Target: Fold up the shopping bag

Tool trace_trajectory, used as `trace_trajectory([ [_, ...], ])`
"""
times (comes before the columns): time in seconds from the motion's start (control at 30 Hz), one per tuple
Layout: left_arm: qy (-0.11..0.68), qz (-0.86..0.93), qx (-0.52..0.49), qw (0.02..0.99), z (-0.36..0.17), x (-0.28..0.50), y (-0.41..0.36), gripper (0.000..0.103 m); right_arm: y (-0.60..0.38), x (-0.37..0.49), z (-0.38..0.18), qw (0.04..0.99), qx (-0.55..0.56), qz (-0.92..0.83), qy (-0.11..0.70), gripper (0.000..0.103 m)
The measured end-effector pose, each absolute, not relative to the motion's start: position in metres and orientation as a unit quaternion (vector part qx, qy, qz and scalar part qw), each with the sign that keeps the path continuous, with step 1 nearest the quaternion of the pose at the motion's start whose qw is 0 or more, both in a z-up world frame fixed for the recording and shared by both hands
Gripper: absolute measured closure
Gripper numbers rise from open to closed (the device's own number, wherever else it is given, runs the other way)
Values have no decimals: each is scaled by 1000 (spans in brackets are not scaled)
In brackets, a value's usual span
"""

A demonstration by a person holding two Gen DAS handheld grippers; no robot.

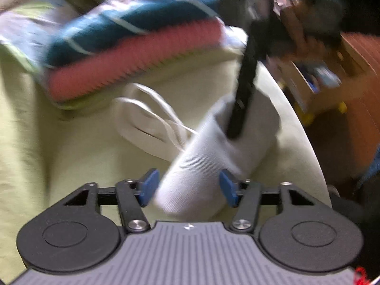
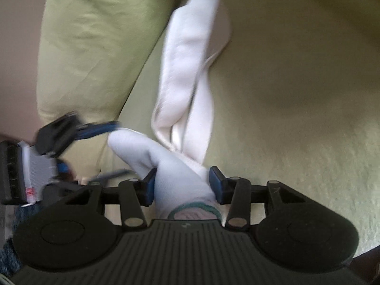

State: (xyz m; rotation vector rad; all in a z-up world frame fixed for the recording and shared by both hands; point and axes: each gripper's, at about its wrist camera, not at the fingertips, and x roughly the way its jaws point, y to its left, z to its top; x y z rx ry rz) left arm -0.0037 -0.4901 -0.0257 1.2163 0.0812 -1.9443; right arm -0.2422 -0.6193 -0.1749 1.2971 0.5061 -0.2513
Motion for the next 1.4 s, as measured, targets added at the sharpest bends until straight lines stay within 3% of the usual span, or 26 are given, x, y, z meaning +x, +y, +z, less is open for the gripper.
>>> trace_trajectory([
  [0.17, 13, -769, 494, 405, -35, -14, -484, 53, -620, -238, -172, 764, 584, -129, 243, 59],
  [0.4, -22, -761, 494, 420, -67, -28, -491, 53, -617, -234, -169, 776, 562, -151, 244, 59],
  [0.57, 16, -772, 448, 451, -76, -23, -504, 52, -593, -237, -164, 790, 530, -215, 221, 58],
  [0.67, 27, -774, 425, 468, -78, -19, -507, 52, -569, -230, -147, 810, 460, -287, 223, 50],
  [0.73, 23, -773, 427, 468, -78, -21, -508, 52, -540, -216, -126, 834, 329, -371, 242, 43],
  [0.83, 22, -773, 427, 468, -77, -20, -509, 52, -488, -196, -104, 849, 105, -454, 249, 53],
  [0.87, 23, -774, 424, 469, -78, -19, -509, 52, -469, -191, -103, 853, 47, -459, 244, 67],
  [0.9, 24, -775, 422, 470, -78, -19, -509, 52, -458, -187, -107, 857, 21, -453, 245, 82],
  [0.97, 21, -776, 419, 471, -78, -18, -507, 52, -445, -176, -122, 865, 15, -429, 259, 88],
  [1.03, 12, -776, 424, 466, -79, -20, -504, 52, -436, -171, -139, 866, -3, -434, 247, 88],
  [1.1, -7, -772, 439, 459, -78, -23, -500, 52, -432, -163, -147, 865, -21, -437, 245, 96],
  [1.17, -19, -761, 450, 467, -68, -20, -495, 52, -429, -158, -150, 864, -32, -437, 246, 97],
  [1.37, -7, -756, 437, 487, -44, -3, -488, 67, -432, -161, -149, 871, -19, -430, 237, 98],
  [1.4, -6, -753, 449, 482, -49, -4, -489, 75, -431, -163, -148, 872, -16, -430, 235, 98],
])
